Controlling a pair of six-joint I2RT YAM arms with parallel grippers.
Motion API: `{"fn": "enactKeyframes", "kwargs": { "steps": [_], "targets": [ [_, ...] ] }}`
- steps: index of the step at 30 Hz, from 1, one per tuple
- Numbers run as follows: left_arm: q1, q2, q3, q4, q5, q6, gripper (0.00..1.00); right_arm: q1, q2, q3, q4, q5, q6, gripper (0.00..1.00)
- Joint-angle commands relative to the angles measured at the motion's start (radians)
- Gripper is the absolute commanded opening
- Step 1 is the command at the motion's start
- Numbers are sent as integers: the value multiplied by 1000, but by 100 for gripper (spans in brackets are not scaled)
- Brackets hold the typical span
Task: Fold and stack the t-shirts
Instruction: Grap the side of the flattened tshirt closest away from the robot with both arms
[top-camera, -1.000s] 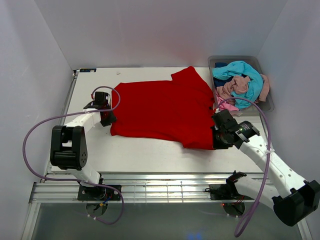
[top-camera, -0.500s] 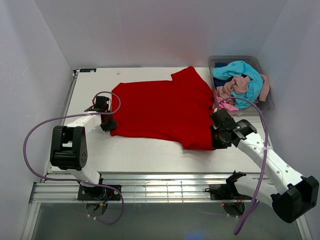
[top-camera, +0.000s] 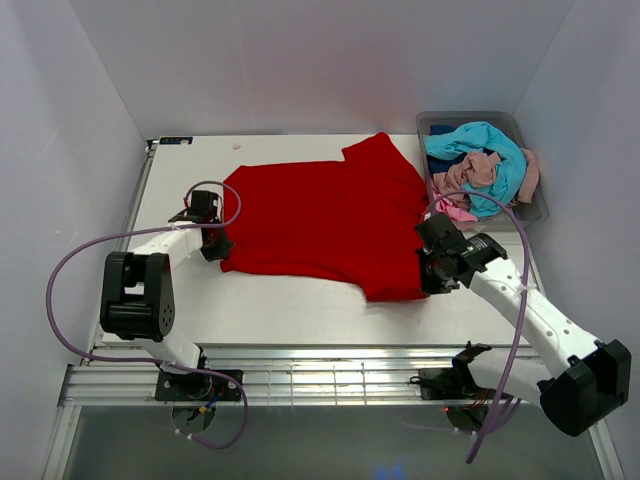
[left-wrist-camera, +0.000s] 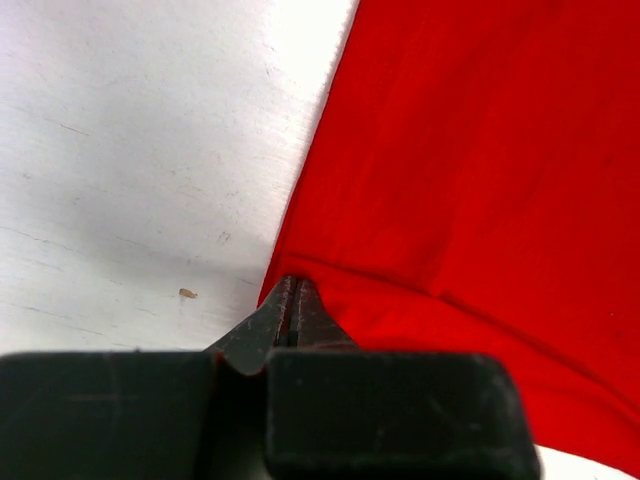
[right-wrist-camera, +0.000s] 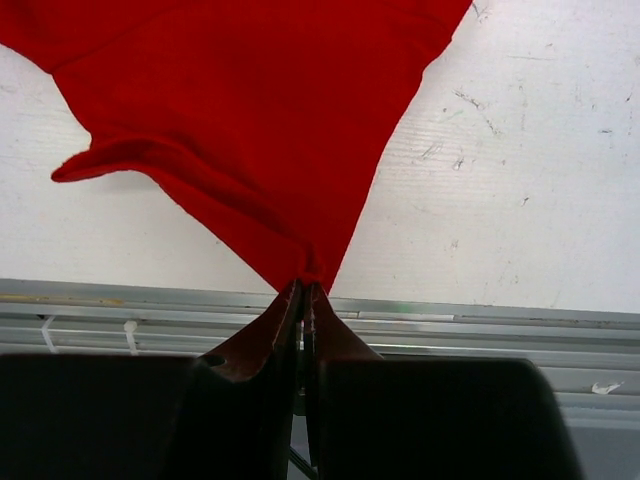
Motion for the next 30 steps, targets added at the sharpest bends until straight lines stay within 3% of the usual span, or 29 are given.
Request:
{"fn": "enactKeyframes", "kwargs": {
  "steps": [1, 9, 10, 13, 16, 22, 28, 30],
  "targets": [
    [4, -76, 61, -5, -43, 7, 0, -2, 51, 84, 51, 20, -18, 8],
    [3, -89, 97, -41, -63, 22, 0, -4, 215, 275, 68, 47, -78, 8],
    [3, -85, 97, -47, -59, 25, 4, -4, 221, 282, 72, 43, -79, 8],
    [3, -74, 71, -71, -57, 24, 40, -4, 232, 285, 82, 37, -85, 8],
    [3, -94, 31, -72, -62, 16, 53, -4, 228, 262, 87, 35, -85, 8],
    [3, -85, -1, -69, -56, 8, 53, -4, 201, 211, 99, 27, -78, 8],
    [4, -76, -8, -52, -37, 5, 41, -4, 192, 200, 101, 29, -76, 8],
    [3, -73, -6, -46, -34, 5, 30, -2, 192, 199, 101, 29, -75, 8]
  ]
}}
